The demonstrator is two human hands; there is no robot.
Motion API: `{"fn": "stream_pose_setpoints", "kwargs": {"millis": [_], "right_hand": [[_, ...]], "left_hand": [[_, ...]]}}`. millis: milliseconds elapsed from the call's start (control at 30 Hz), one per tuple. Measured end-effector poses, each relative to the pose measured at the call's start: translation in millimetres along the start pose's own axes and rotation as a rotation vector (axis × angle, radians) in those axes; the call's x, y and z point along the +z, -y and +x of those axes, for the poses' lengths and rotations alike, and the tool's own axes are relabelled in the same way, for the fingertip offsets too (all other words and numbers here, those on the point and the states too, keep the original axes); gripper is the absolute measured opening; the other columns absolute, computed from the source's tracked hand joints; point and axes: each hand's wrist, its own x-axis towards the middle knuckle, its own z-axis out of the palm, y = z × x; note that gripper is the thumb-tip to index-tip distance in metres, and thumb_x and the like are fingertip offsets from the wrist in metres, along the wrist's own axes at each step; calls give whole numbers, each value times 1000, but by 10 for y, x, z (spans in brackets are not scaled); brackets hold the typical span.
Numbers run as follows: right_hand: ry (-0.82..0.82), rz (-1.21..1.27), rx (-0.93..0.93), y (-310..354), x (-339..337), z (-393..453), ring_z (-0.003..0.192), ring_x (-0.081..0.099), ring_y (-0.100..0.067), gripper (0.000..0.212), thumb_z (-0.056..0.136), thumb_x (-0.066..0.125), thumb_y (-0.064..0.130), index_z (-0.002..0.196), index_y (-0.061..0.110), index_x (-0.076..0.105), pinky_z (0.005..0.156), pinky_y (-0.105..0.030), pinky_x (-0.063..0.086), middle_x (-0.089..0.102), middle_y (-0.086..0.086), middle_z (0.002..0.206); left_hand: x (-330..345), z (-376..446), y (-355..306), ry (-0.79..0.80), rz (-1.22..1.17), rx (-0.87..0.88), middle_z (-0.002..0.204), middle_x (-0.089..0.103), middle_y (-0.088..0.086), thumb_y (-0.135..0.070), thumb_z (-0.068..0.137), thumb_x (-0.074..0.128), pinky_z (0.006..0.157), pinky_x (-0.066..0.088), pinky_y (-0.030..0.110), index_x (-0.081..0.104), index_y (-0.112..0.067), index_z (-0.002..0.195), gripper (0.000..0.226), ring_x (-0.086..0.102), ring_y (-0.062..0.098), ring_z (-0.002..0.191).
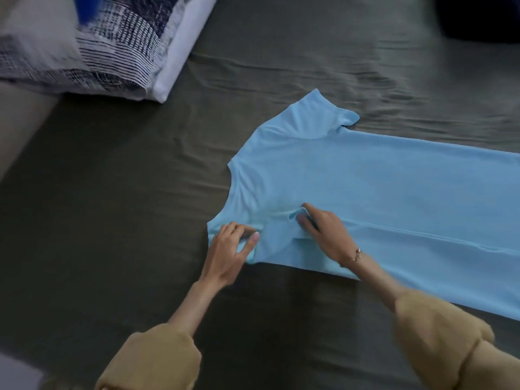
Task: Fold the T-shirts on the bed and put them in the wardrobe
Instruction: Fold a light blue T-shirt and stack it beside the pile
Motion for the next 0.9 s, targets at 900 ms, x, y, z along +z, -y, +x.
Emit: {"fn": "stream_pose_setpoints", "kwargs": {"millis": [900], "right_hand": [[-36, -286, -248, 56, 99, 1034, 66, 57, -35, 36, 99, 33, 38, 110, 11, 55, 53, -34, 44, 58, -6, 98]], "left_hand": [[93, 593, -40, 72, 316, 419, 88, 56, 3, -8, 77, 50, 60, 46, 32, 59, -10, 92, 18, 57, 21, 72]]}}
